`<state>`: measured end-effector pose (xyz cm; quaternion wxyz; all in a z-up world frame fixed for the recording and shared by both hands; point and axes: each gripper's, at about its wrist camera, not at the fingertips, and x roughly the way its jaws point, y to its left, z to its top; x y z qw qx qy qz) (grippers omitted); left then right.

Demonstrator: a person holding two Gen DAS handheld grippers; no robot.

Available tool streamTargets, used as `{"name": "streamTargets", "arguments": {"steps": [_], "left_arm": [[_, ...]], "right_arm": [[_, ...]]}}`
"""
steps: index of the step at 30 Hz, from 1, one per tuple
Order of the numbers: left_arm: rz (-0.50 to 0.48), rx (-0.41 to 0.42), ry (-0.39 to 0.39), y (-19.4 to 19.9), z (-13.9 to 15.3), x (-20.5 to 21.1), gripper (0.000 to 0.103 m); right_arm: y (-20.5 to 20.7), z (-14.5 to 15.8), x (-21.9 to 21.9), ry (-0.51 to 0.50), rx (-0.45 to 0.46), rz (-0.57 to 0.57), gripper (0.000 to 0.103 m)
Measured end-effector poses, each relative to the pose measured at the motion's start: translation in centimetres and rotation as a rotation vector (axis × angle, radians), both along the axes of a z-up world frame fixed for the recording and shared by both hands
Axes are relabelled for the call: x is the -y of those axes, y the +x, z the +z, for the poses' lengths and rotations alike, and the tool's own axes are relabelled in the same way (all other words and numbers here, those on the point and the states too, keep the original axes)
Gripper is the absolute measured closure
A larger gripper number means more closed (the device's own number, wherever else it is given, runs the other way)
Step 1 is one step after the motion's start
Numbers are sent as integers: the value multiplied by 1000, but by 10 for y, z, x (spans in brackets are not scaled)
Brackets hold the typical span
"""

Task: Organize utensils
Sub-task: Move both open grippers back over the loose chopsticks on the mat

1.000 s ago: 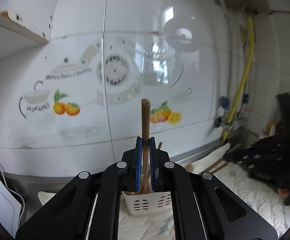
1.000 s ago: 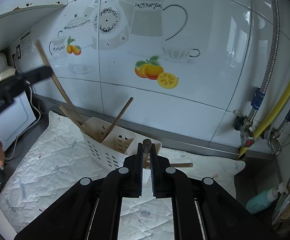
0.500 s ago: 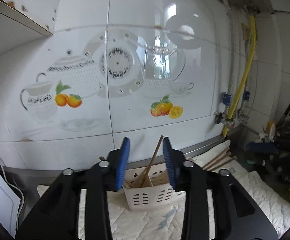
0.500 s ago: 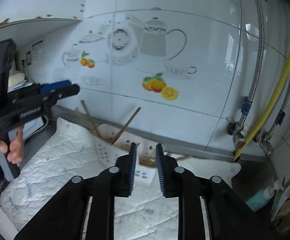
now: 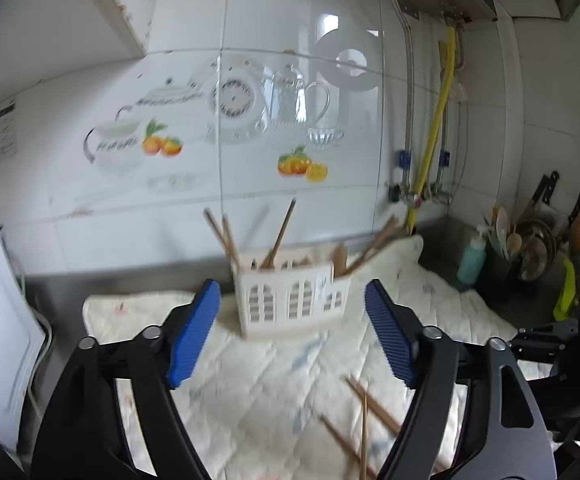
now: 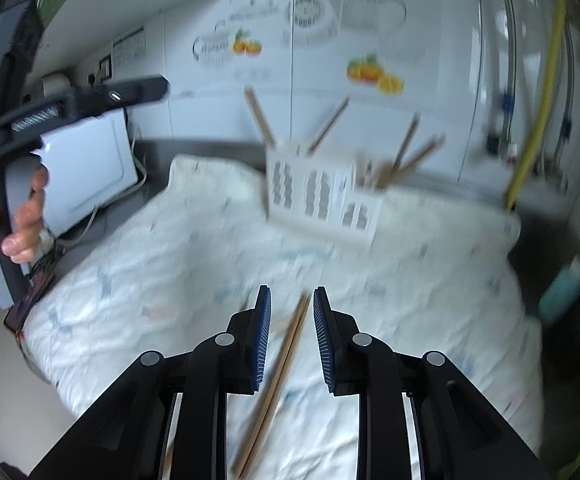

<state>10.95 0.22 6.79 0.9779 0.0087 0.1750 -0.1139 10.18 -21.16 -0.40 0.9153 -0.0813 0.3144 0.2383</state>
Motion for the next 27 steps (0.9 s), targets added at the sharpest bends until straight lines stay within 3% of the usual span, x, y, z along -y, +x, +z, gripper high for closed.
{"name": "streamTargets", "arguments": {"steps": [7,13,17,21,27], "left_arm": [[-4,-58,-12,-46,-50,-6,19],[16,-127,-28,-70,-92,-8,15],[33,-167,-30,-80,-113,-10,13],[48,-191,37,-88,-131,-6,13],[40,-233,29,-96,-147,-7,13]], "right_arm": [[-33,-60,3,-22,-77,-59,85],[-44,-100,8,27,-175,-95,91],[-47,-113,11,29,-200,-109,93],[-47,-113,12,42,-200,-114,93],[-47,-113,12,56,-200,-116,95]]}}
